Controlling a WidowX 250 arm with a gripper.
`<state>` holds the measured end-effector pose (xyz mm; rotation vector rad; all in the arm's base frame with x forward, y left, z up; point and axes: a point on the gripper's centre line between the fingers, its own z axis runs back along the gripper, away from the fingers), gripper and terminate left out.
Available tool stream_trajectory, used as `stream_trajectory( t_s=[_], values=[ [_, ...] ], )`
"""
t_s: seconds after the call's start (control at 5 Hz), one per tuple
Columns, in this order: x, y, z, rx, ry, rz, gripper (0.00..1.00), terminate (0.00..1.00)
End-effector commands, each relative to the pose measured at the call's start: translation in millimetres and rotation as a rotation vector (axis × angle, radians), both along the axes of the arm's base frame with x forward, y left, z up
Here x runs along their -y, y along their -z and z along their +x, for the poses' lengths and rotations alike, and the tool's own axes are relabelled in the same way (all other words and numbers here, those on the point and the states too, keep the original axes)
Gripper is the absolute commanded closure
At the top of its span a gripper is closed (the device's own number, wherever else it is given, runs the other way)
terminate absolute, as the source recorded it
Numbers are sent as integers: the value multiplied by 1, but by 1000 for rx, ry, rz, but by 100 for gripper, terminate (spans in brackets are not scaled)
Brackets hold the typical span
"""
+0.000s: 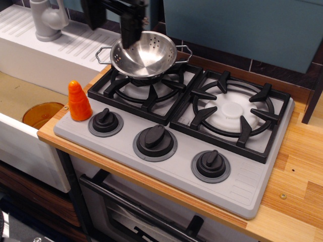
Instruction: End effector transition from pot or pan to object
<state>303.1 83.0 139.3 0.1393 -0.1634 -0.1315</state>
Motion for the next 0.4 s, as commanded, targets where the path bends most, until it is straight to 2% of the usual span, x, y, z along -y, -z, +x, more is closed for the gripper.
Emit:
stream_trajectory(
  t_s=[0.0,0.2],
  values=[
    [-29,-11,-1,109,29,28,0,0],
    [-37,4,-5,125,14,18,0,0]
  ],
)
